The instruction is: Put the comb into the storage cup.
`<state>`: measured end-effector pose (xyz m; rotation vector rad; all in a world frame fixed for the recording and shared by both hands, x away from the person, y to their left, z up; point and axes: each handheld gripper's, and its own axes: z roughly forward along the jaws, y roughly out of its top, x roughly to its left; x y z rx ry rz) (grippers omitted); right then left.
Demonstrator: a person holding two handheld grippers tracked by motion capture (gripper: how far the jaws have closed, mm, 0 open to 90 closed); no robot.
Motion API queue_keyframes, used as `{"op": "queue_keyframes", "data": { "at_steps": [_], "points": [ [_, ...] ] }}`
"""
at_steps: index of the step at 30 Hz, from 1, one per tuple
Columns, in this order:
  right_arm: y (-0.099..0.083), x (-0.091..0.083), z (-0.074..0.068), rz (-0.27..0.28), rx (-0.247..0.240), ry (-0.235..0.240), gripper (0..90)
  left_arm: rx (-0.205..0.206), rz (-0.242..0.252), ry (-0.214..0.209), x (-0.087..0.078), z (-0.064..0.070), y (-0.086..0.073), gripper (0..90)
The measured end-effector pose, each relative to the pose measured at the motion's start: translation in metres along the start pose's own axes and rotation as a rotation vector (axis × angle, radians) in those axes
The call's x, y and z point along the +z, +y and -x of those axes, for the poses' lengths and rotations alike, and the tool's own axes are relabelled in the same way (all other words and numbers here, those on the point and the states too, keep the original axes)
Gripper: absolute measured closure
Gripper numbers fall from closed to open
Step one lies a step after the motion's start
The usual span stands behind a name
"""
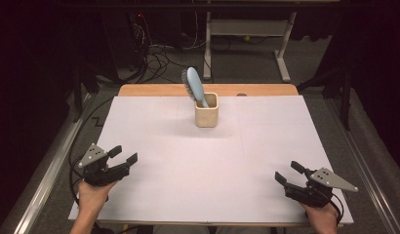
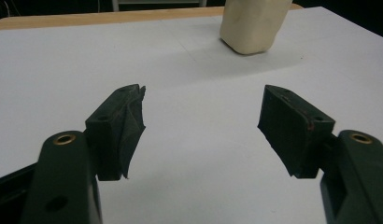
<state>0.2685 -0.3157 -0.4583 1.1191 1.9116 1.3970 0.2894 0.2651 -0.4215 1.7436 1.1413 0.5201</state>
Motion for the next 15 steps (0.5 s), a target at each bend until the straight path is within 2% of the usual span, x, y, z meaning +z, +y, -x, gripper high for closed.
{"op": "queue_keyframes", "data": {
  "at_steps": [15],
  "points": [
    [0.0, 0.0, 0.0, 0.003, 0.002, -0.003, 26.5, -0.02, 0.011, 0.01, -0.006, -0.001, -0.017, 30.4]
  ]
}}
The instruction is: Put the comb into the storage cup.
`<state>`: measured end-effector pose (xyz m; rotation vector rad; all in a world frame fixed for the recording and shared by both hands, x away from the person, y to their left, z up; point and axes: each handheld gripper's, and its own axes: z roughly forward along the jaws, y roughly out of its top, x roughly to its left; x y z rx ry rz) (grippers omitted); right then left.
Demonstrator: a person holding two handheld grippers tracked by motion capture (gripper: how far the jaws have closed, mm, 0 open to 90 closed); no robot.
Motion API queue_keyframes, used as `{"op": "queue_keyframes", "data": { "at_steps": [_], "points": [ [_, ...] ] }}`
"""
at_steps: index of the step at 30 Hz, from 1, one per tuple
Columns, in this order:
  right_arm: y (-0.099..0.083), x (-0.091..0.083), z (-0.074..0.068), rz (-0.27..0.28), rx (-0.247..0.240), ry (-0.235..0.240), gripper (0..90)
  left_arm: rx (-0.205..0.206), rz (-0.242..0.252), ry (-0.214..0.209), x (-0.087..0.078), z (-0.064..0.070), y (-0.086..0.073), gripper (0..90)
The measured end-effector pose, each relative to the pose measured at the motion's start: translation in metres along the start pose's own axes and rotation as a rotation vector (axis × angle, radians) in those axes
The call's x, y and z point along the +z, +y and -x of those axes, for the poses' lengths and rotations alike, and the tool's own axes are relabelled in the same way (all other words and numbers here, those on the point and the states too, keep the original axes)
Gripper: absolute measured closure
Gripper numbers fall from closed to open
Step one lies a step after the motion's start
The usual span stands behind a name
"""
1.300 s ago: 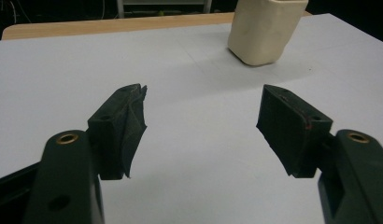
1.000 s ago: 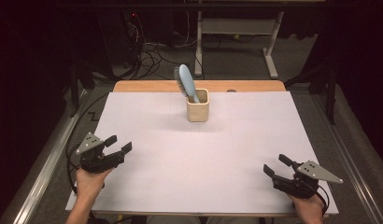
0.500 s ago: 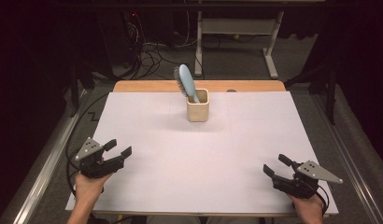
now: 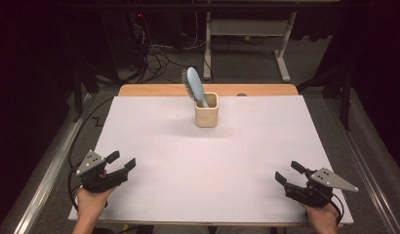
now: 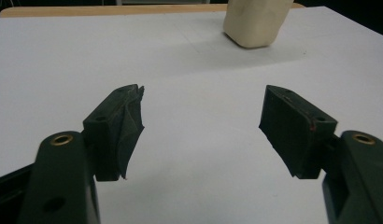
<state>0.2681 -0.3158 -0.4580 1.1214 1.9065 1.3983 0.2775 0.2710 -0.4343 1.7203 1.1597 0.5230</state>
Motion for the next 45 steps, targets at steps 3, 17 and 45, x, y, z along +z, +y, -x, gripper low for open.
{"op": "queue_keyframes", "data": {
  "at_steps": [3, 17, 45],
  "points": [
    [0.0, 0.0, 0.0, -0.001, 0.0, -0.001, 26.6, -0.006, 0.002, 0.005, -0.001, -0.001, -0.003, 30.2],
    [0.0, 0.0, 0.0, -0.003, -0.001, -0.002, 26.7, -0.023, -0.01, 0.028, -0.003, -0.004, -0.018, 29.1],
    [-0.001, 0.0, 0.001, -0.006, 0.013, -0.012, 26.7, -0.079, 0.017, 0.063, -0.009, -0.011, -0.042, 27.2]
  ]
}}
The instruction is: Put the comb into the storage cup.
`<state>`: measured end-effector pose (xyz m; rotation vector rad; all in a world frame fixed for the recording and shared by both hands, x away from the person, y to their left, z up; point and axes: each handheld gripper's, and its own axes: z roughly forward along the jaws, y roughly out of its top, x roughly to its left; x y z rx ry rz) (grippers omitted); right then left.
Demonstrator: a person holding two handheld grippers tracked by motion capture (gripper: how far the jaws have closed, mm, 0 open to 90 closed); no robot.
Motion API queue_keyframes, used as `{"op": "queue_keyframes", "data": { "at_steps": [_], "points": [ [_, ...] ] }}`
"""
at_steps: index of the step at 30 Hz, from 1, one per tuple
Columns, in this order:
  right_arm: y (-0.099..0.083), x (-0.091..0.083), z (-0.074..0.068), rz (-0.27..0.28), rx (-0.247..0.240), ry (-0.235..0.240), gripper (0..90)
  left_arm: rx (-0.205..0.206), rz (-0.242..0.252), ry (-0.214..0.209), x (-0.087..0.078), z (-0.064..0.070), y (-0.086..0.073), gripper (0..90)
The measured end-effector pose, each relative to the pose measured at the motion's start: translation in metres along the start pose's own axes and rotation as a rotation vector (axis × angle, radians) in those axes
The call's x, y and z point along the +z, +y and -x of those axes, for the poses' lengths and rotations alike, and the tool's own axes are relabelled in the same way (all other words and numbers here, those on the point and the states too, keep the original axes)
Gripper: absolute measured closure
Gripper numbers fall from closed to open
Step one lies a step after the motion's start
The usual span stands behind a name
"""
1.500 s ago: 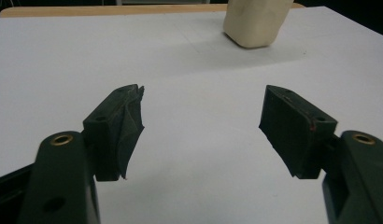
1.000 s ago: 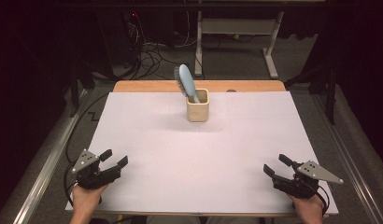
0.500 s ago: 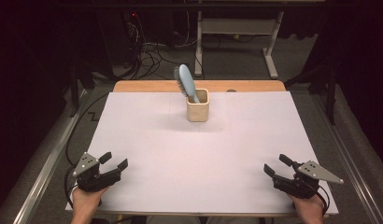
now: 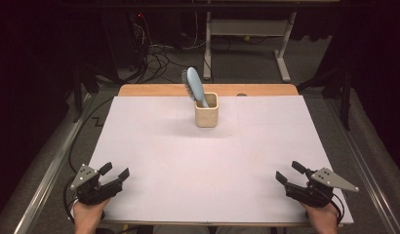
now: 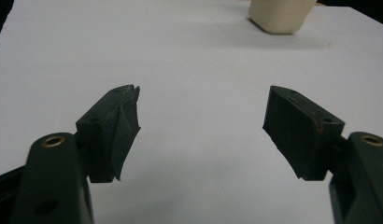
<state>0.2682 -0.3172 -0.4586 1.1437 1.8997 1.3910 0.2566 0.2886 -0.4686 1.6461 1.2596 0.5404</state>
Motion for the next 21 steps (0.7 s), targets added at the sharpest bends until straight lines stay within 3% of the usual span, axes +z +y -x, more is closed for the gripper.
{"op": "queue_keyframes", "data": {
  "at_steps": [12, 21],
  "points": [
    [-0.0005, -0.0019, 0.0022, 0.006, 0.002, -0.005, 26.7, 0.004, -0.016, 0.009, 0.0004, 0.0003, -0.0064, 27.2],
    [-0.0012, -0.0027, 0.004, -0.005, 0.009, -0.008, 26.6, -0.019, -0.022, 0.014, 0.0016, -0.0043, -0.0085, 27.3]
  ]
}}
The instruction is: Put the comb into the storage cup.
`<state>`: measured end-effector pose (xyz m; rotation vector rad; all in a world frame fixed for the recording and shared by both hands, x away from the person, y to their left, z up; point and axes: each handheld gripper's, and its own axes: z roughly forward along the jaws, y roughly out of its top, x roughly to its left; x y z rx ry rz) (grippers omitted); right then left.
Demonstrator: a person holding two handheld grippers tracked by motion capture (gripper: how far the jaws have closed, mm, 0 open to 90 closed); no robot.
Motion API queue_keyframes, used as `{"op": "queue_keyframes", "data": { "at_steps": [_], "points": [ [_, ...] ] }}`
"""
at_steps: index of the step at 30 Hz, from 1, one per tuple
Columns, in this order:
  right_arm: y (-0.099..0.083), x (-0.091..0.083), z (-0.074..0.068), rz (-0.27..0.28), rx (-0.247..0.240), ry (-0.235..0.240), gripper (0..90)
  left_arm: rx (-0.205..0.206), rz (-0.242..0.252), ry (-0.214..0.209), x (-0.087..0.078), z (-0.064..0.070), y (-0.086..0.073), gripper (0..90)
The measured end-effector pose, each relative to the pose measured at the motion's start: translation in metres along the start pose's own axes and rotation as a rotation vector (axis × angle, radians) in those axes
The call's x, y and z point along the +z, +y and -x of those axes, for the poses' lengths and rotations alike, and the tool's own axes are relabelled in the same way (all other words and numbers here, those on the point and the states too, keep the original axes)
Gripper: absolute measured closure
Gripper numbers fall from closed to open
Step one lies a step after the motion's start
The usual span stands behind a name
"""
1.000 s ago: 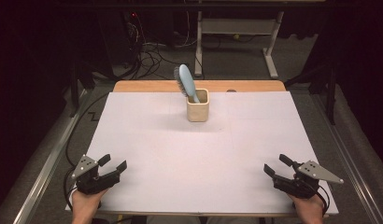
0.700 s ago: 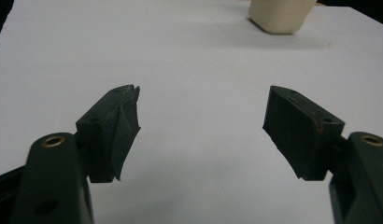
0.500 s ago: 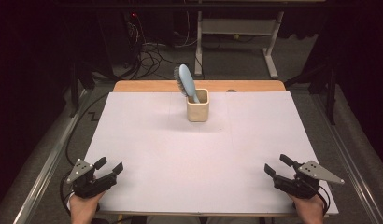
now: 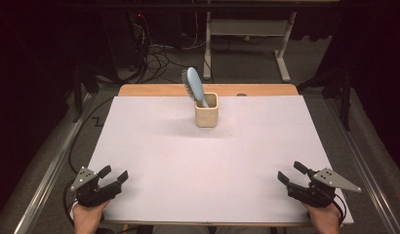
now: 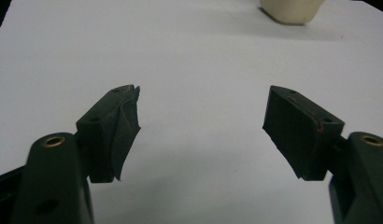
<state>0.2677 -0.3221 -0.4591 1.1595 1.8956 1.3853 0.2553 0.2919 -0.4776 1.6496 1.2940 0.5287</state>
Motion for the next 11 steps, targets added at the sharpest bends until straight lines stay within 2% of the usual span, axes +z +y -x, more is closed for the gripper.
{"op": "queue_keyframes", "data": {
  "at_steps": [11],
  "points": [
    [-0.0002, -0.0001, 0.0002, 0.001, 0.0, -0.001, 26.6, 0.008, -0.005, -0.009, 0.0011, 0.0017, 0.0002, 27.3]
  ]
}}
